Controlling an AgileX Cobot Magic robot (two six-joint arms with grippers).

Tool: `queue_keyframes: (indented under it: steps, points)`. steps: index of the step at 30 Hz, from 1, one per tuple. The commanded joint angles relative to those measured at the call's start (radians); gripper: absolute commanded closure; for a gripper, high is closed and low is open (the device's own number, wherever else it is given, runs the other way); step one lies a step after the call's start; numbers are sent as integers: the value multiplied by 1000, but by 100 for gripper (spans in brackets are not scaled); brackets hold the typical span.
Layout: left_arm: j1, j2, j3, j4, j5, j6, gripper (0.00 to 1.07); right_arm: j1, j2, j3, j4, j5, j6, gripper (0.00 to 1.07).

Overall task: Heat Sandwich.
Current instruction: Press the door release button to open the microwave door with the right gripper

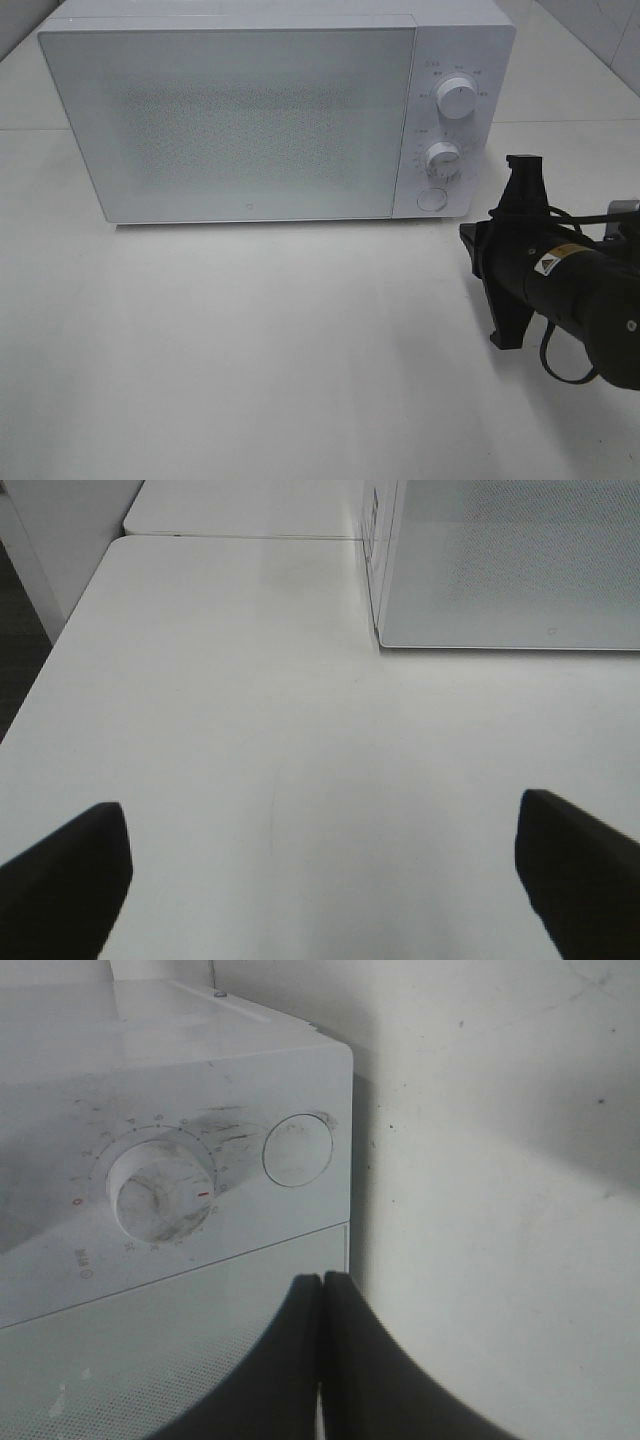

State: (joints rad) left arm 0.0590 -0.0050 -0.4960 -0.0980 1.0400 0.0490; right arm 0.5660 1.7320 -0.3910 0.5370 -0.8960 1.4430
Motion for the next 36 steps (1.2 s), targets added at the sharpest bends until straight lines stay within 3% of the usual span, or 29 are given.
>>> queue_keyframes:
  steps: [1,10,24,36]
  points:
    - [-8,-26,2,0,-4,-7,9,-34,23,-37,-72,11,-2,107]
    - [-8,-26,2,0,-4,-7,9,-80,140,-150,-168,18,59,107]
    - [-8,-26,2,0,-4,-7,9,-105,280,-311,-165,48,58,107]
    - [-8,-26,2,0,-4,-7,9,-160,335,-381,-164,55,32,107]
